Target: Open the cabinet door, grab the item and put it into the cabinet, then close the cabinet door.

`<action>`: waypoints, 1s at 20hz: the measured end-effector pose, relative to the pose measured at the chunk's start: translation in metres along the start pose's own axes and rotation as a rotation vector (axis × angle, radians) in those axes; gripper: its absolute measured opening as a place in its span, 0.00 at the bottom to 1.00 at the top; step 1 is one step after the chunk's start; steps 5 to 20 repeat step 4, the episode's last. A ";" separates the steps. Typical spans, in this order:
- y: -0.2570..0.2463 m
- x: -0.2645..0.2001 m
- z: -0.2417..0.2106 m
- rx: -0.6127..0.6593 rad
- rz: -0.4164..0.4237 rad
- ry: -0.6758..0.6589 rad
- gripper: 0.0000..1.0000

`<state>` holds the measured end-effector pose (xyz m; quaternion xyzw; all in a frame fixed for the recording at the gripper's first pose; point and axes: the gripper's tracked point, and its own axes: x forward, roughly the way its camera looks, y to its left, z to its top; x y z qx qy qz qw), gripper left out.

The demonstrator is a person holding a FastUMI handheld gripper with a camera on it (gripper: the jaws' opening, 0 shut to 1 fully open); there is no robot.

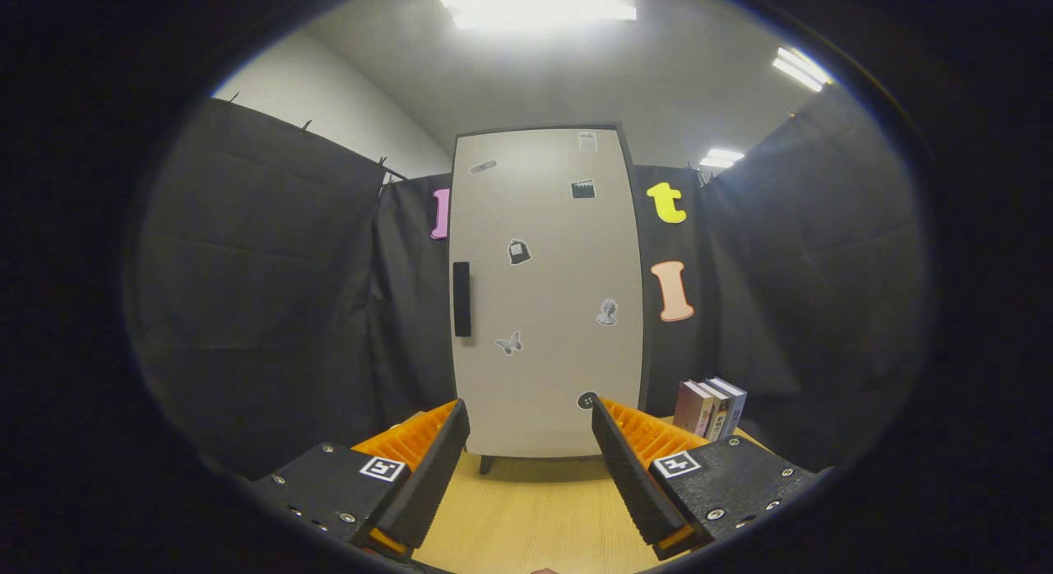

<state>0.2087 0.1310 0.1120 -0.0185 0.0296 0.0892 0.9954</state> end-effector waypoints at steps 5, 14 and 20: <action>-0.001 -0.002 0.002 0.021 -0.001 -0.005 0.93; -0.001 -0.002 0.002 0.021 -0.001 -0.005 0.93; -0.001 -0.002 0.002 0.021 -0.001 -0.005 0.93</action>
